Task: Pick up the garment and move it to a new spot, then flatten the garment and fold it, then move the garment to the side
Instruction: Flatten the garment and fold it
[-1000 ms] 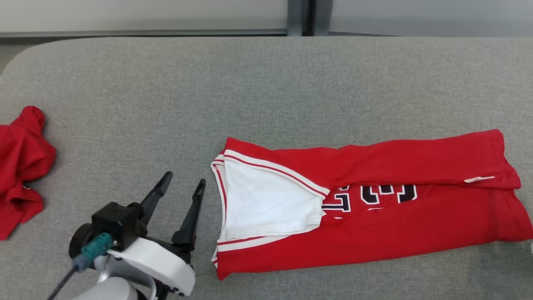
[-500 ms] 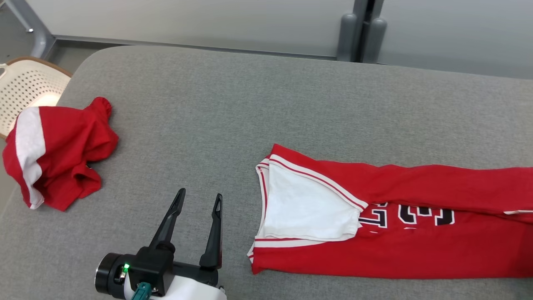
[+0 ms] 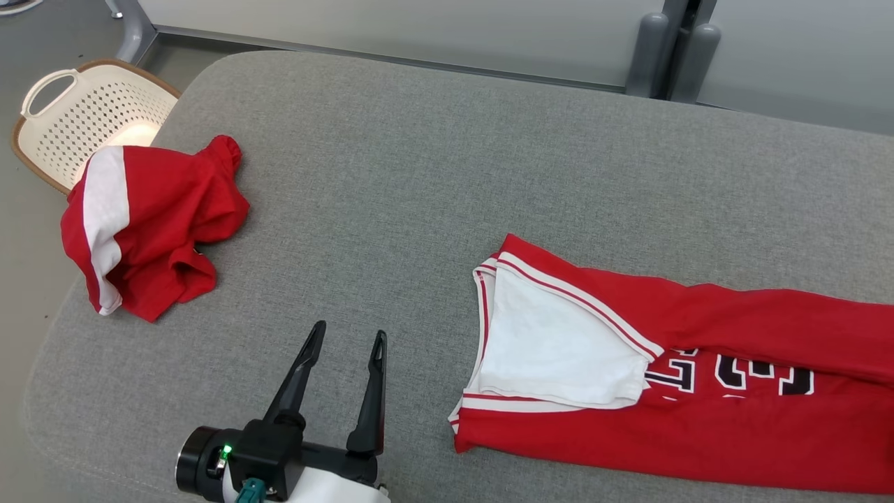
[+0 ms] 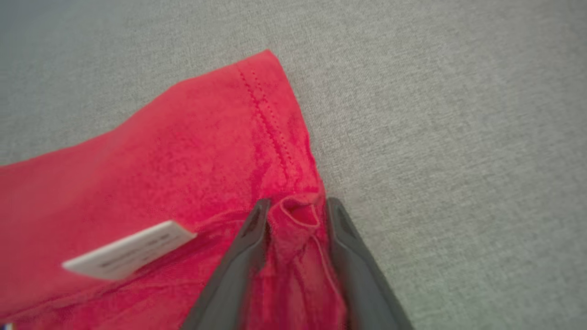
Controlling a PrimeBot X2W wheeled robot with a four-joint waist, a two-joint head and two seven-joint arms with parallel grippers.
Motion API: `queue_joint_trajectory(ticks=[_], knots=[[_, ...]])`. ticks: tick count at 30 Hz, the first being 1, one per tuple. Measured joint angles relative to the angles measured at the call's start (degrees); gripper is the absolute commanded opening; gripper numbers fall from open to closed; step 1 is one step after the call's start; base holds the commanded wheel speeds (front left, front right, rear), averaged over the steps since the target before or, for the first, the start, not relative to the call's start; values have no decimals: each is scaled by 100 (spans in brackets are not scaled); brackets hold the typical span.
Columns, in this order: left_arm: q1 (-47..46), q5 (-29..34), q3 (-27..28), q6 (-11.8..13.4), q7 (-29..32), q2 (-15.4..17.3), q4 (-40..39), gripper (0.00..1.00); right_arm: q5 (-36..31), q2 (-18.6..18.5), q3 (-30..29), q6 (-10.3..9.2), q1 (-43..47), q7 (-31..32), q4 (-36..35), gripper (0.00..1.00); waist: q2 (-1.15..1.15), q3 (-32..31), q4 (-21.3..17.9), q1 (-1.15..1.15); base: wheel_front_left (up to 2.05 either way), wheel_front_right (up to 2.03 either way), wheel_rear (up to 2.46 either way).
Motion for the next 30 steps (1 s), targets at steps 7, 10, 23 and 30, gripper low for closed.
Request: queue_joint_trajectory(ticks=[7, 10, 23, 30], knots=[[114, 236, 246, -219, 0, -92, 64, 100, 367, -111, 186, 35, 180, -32, -59, 0, 0, -53, -190, 0, 0, 0, 0], [125, 299, 320, -301, 0, -141, 63, 100, 402, -247, 111, 42, 316, -119, -131, 0, 0, -67, -337, 0, 0, 0, 0], [185, 512, 523, -588, -1, -230, 69, 100, 277, -1158, 11, 23, 274, 309, -1386, 0, 0, 46, -1181, 0, 0, 0, 0], [110, 597, 566, -699, 0, -348, 151, 100, 270, -684, 626, 22, 373, 933, -3227, 0, 0, 136, -1468, 0, 0, 0, 0]])
